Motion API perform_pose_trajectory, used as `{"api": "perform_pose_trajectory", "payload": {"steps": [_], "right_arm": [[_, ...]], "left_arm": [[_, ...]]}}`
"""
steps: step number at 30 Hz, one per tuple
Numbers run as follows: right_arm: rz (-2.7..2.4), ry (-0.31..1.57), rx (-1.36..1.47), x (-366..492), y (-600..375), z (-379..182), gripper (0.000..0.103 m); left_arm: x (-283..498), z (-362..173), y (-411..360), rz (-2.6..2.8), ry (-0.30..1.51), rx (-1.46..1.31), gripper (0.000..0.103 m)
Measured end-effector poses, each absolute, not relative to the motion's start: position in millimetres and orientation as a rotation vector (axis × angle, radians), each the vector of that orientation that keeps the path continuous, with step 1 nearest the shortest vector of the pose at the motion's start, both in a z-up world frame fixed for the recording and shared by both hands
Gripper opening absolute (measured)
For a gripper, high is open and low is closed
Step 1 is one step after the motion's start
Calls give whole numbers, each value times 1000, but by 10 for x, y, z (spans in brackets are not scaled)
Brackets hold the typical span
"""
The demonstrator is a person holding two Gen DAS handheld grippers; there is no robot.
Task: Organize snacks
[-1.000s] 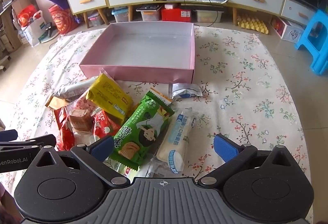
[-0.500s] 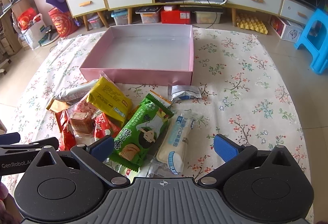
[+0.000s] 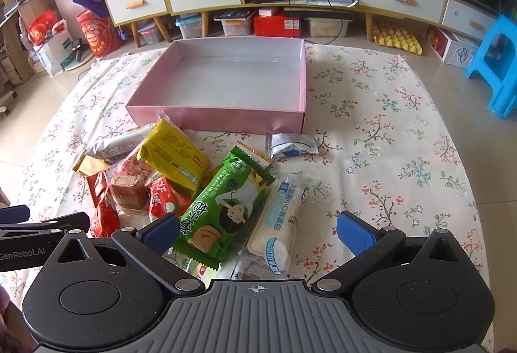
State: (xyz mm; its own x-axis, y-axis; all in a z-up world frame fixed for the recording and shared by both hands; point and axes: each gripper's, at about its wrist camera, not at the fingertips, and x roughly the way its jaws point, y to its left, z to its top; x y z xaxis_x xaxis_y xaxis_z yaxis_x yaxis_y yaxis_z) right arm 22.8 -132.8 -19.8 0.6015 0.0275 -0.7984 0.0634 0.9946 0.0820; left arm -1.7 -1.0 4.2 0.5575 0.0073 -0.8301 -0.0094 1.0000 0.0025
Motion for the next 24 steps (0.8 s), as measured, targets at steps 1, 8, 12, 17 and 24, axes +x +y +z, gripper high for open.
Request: {"api": "perform_pose_trajectory", "payload": {"steps": [1, 8, 12, 17, 24], "right_arm": [[-21, 926, 106, 226, -1328, -199, 103], [-21, 926, 106, 229, -1329, -198, 103], [-25, 928, 106, 233, -1336, -203, 103], [-27, 928, 106, 237, -1341, -203, 103], [-22, 933, 99, 254, -1328, -209, 103]], "left_arm": [[-17, 43, -10, 10, 979, -2, 103], [-13, 42, -4, 11, 980, -6, 103], [-5, 37, -5, 9, 978, -5, 103], [-2, 31, 8, 6, 980, -8, 103], [23, 38, 18, -3, 978, -14, 103]]}}
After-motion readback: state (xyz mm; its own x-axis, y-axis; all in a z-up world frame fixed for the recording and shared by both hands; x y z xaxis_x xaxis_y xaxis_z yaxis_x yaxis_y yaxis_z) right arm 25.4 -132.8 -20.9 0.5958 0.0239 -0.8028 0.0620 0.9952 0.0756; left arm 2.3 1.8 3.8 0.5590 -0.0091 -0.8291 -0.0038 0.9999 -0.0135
